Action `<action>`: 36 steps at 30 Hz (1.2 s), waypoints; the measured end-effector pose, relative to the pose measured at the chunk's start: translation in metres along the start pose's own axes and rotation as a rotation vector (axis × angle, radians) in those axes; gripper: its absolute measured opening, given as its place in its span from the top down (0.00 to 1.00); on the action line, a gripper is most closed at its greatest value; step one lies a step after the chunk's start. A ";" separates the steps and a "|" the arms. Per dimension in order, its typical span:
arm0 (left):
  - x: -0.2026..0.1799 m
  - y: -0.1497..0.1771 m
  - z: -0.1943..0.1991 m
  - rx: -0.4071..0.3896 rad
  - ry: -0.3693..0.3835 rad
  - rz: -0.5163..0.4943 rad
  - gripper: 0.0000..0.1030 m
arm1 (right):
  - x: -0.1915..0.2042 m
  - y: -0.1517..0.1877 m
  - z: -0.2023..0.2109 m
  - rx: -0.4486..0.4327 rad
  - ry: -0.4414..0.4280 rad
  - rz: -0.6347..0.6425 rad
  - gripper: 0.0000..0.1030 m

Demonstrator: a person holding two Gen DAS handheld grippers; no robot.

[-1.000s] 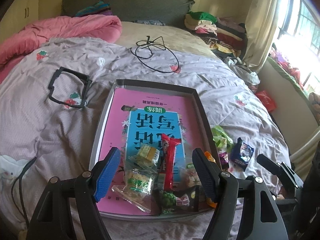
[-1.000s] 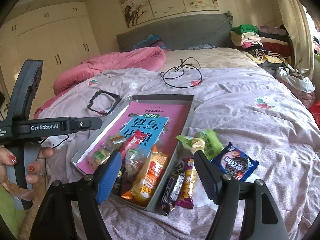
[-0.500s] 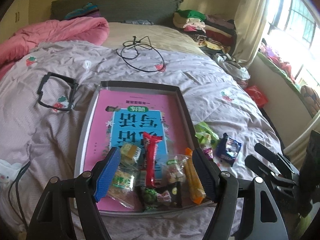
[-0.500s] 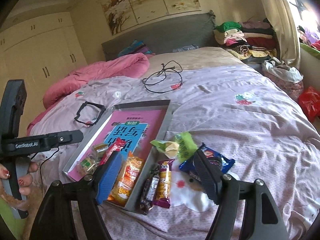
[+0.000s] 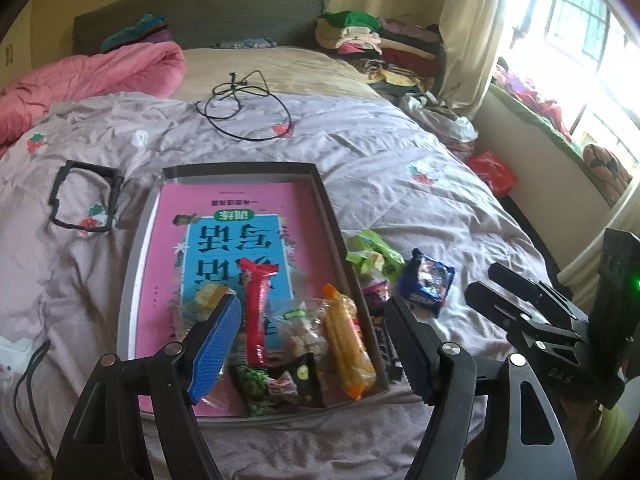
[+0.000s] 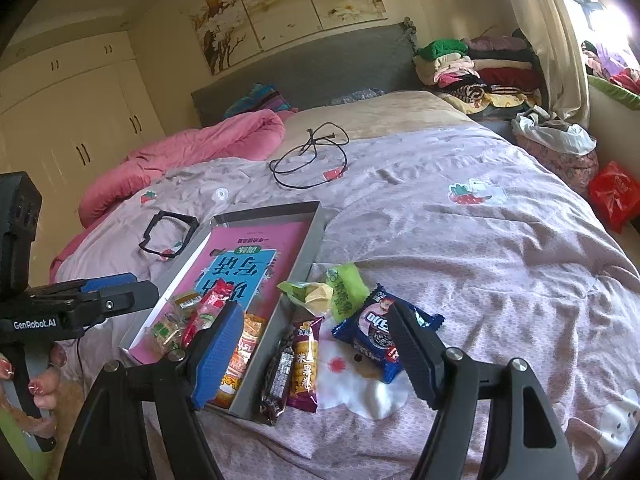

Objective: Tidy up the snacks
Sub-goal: 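Move both open tools back to the snacks beside the tray, then grasp the blue-wrapped chocolate bar with the right tool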

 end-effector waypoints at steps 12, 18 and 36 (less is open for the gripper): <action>-0.030 0.013 -0.017 0.070 0.044 -0.077 0.26 | 0.011 0.027 -0.025 0.136 -0.020 0.092 0.42; -0.035 0.019 -0.023 0.094 0.058 -0.095 0.30 | 0.034 0.048 -0.037 0.207 -0.080 0.173 0.58; -0.044 0.032 -0.054 0.166 0.097 -0.120 0.63 | 0.048 0.068 -0.068 0.336 -0.111 0.182 0.80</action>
Point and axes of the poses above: each gripper's, at about its wrist camera, not at the fingertips, and z roughly against the way its jaws point, x to its left, y to its underside, the point moved 6 cm from there along -z, roughly the way its jaws point, and after that the axes turned 14 degrees about y, right-handed, at the moved point
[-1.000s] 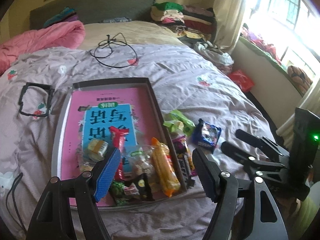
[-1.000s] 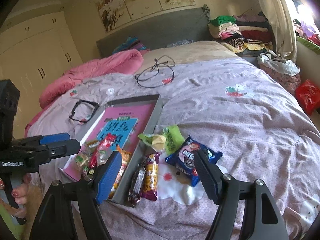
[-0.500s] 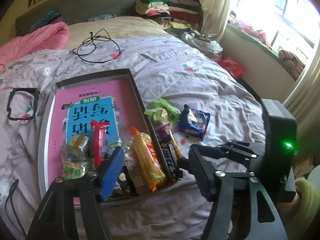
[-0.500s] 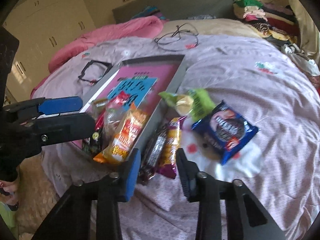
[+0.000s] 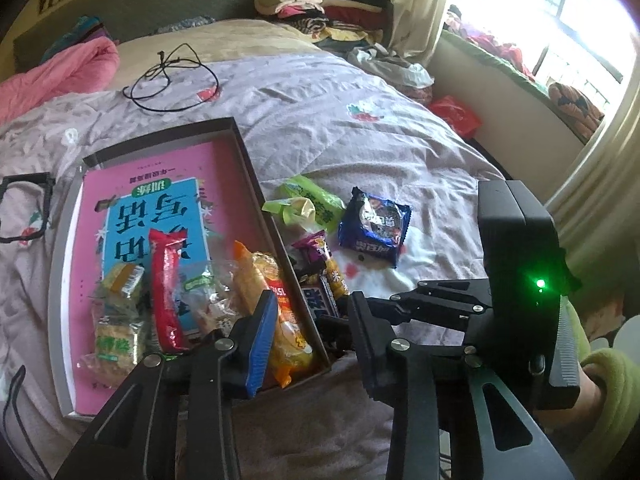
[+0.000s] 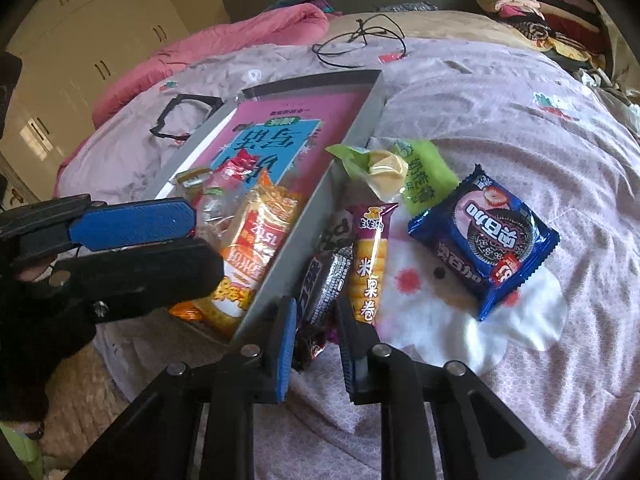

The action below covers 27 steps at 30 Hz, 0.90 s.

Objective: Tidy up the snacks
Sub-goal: 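Grasp the blue-wrapped chocolate bar with the right tool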

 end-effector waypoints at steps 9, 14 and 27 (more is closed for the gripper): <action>-0.002 -0.007 -0.022 0.033 0.019 0.016 0.63 | -0.005 -0.004 -0.013 0.015 -0.011 -0.034 0.80; -0.001 -0.008 -0.025 0.037 0.018 0.028 0.63 | -0.007 -0.008 -0.019 0.007 -0.026 -0.046 0.77; -0.002 -0.022 -0.037 0.050 0.024 0.038 0.63 | -0.011 -0.015 -0.022 0.012 -0.076 -0.052 0.79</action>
Point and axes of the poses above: each gripper's, at about its wrist camera, not at the fingertips, and z roughly against the way its jaws point, x to its left, y to its underside, the point moved 6 cm from there along -z, roughly the way its jaws point, and after that the axes turned 14 degrees about y, right-handed, at the moved point
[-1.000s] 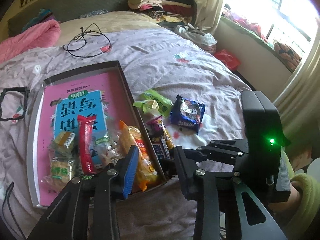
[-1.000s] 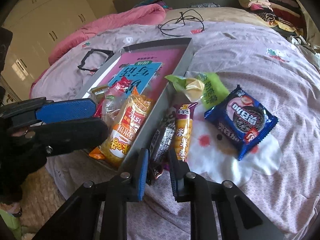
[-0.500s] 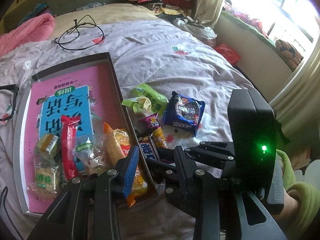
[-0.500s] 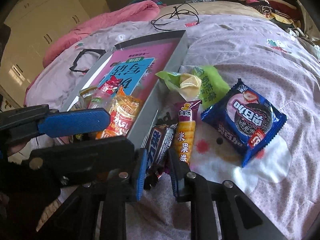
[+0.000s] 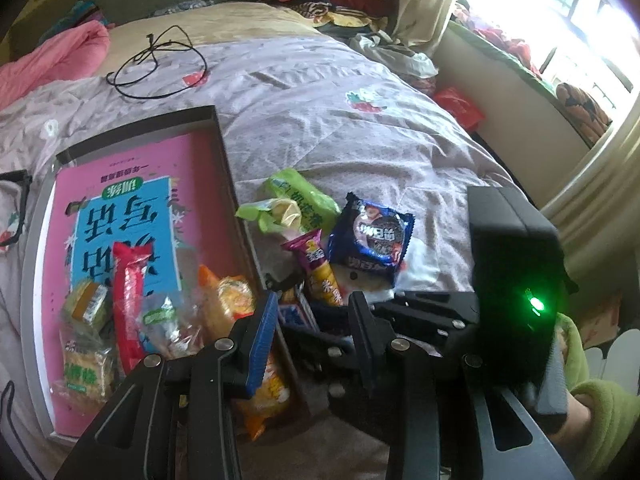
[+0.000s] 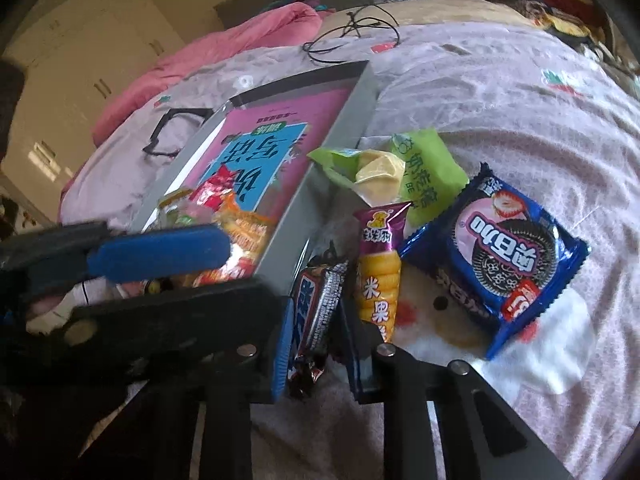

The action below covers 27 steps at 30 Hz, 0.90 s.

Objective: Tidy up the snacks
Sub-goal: 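Grasp the blue-wrapped chocolate bar with the right tool, then close the left tool on the purple-yellow stick snack while the right tool lifts the chocolate bar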

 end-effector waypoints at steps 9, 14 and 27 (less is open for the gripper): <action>-0.002 -0.007 -0.025 0.055 0.029 0.045 0.63 | -0.035 0.021 0.033 0.030 -0.029 -0.115 0.81; -0.001 -0.006 -0.042 0.096 0.045 0.095 0.63 | -0.059 0.025 0.044 0.013 0.121 -0.108 0.90; 0.003 -0.003 -0.058 0.128 0.007 0.150 0.63 | -0.070 0.030 0.039 0.083 -0.033 -0.247 0.77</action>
Point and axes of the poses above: each gripper's, at about its wrist camera, not at the fingertips, and z roughly against the way its jaws point, x to its left, y to its underside, the point moved 6 cm from there along -z, roughly the way its jaws point, and after that the axes turned 14 degrees about y, right-handed, at the moved point
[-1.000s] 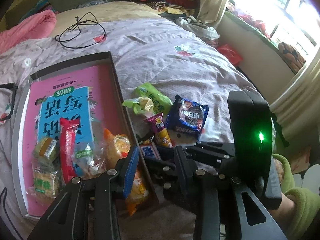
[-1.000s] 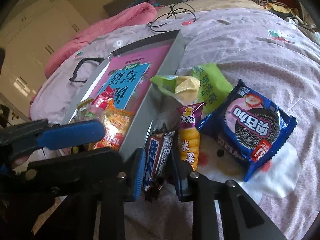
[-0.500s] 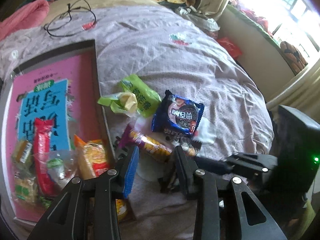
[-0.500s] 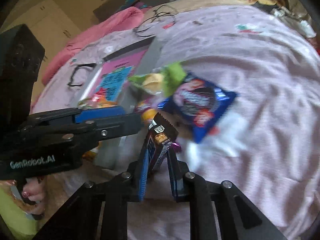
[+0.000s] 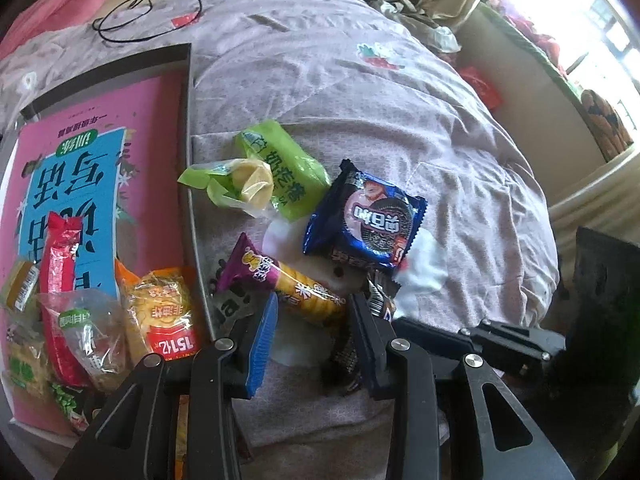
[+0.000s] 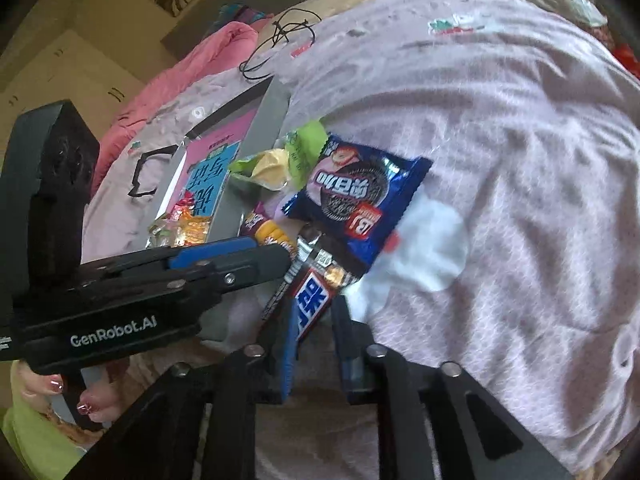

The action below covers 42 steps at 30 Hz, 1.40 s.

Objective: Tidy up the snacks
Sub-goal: 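Close the left tool on the purple-yellow stick snack while the right tool lifts the chocolate bar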

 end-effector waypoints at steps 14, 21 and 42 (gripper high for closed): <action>0.005 -0.006 -0.009 -0.006 0.014 0.098 0.62 | 0.015 -0.004 -0.021 -0.016 0.040 -0.046 0.59; 0.007 -0.011 -0.012 -0.012 0.004 0.127 0.62 | 0.004 0.000 -0.012 -0.026 0.018 -0.070 0.64; 0.006 -0.003 -0.011 -0.025 -0.087 0.044 0.79 | -0.005 -0.002 0.024 -0.150 0.093 -0.050 0.73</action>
Point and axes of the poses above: each gripper's, at about its wrist camera, not at the fingertips, and z roughly against the way its jaws point, x to its left, y to its underside, the point moved 6 cm from there along -z, roughly the way its jaws point, and after that the axes turned 14 degrees about y, right-handed, at the moved point
